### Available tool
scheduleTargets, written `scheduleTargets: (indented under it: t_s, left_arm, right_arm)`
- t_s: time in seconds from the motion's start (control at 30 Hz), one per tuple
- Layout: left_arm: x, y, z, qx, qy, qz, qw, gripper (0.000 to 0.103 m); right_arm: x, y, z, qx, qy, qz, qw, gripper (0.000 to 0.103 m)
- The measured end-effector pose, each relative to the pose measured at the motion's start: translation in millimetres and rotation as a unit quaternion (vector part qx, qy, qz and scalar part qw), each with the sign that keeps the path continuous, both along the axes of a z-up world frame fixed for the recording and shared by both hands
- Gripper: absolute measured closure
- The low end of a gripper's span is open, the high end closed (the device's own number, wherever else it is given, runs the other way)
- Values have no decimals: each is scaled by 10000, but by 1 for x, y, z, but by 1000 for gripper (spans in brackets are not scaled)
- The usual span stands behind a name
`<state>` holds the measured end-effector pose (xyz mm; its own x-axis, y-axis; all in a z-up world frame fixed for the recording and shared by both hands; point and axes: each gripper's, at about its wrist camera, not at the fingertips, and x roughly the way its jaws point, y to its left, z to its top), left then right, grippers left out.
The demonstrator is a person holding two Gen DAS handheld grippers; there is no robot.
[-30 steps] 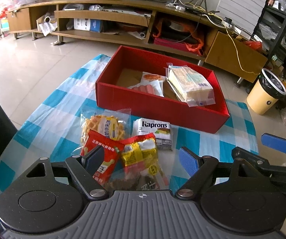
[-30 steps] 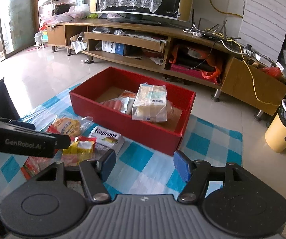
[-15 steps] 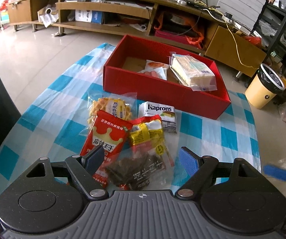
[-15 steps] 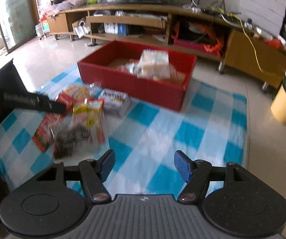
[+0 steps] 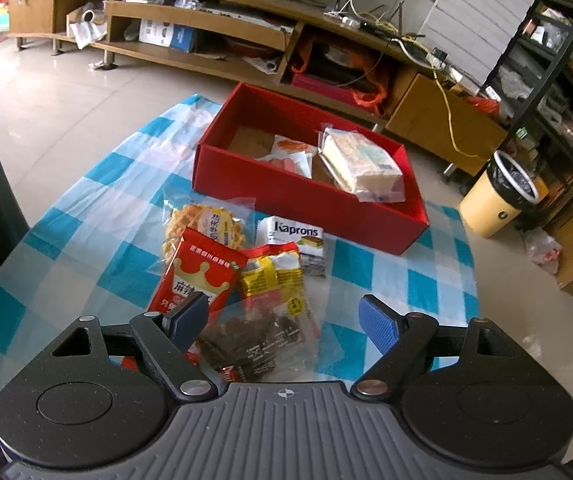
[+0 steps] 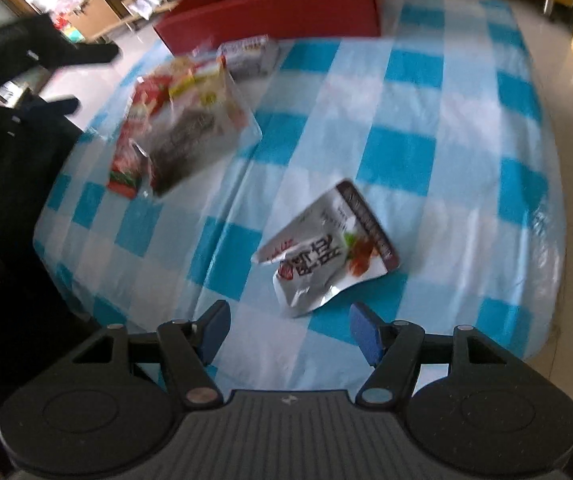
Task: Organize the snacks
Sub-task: 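Move right tool to white jujube pouch and close on it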
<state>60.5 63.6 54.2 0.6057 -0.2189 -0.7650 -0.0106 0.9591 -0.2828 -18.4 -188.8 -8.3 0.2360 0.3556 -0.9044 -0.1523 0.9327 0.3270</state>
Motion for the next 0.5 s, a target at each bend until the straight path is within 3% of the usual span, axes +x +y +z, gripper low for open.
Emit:
scheduleTargets:
  t_s: [0.23, 0.5]
  left_arm:
    - [1, 5, -1, -78, 31, 60, 9999, 16]
    - [6, 8, -10, 25, 169, 118, 9998, 16]
  right_arm:
    - [27, 13, -14, 145, 62, -267, 9995, 37]
    - [62, 34, -17, -364, -405, -16, 9985, 34]
